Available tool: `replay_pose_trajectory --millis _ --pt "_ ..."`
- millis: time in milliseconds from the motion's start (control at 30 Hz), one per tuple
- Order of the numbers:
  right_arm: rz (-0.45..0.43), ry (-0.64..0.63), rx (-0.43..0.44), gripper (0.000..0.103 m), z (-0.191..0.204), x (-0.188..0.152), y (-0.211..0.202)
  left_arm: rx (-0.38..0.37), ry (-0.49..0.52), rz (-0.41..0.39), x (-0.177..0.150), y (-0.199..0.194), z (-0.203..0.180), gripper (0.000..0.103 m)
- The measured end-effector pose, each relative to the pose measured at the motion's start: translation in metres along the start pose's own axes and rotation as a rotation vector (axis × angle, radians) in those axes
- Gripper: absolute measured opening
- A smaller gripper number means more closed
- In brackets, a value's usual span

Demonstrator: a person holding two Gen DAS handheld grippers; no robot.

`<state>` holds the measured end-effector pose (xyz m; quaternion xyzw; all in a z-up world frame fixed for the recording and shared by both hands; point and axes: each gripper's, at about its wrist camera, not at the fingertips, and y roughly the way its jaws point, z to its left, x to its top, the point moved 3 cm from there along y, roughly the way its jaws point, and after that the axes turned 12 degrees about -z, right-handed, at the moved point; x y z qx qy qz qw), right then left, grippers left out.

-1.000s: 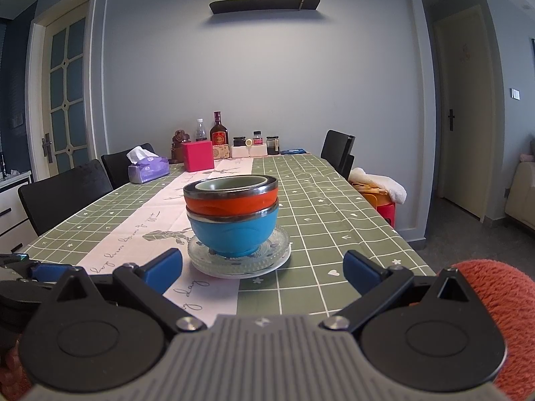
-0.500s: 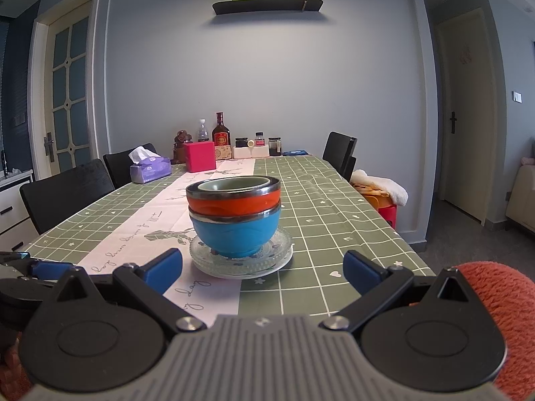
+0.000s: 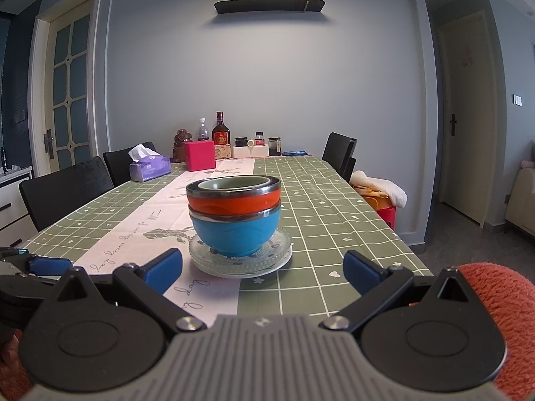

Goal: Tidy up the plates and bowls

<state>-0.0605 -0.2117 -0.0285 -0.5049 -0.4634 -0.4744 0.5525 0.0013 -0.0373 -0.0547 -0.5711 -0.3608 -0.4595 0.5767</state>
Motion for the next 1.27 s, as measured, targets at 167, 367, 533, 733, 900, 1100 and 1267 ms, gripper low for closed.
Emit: replay_pose_trajectory --millis 167,367,533,733,900,1100,1267 --pt "0.0 -0.001 0.0 0.1 0.0002 -0.0001 0.0 0.001 0.0 -0.001 -0.0002 -0.0004 0.0003 0.093" --pt "0.003 -0.008 0.0 0.1 0.0002 -0.0011 0.0012 0.0 0.0 -0.001 -0.0003 -0.0007 0.0008 0.093" --pt "0.004 -0.011 0.0 0.1 0.0003 -0.0013 0.0017 0.0 0.0 -0.001 -0.0004 -0.001 0.0009 0.093" --pt "0.008 -0.015 0.005 0.1 0.0012 -0.0026 0.0029 -0.004 0.003 0.001 -0.0004 -0.0006 0.0005 0.093" --pt "0.007 -0.019 0.005 0.1 0.0014 -0.0025 0.0034 0.001 -0.002 -0.001 0.0004 -0.0009 0.001 0.093" --pt "0.007 -0.019 0.005 0.1 0.0015 -0.0026 0.0034 -0.001 -0.003 -0.002 0.0003 -0.001 0.0016 0.093" --pt "0.008 -0.021 0.005 0.1 0.0015 -0.0024 0.0032 -0.001 -0.008 0.003 -0.0008 -0.0006 0.0025 0.093"
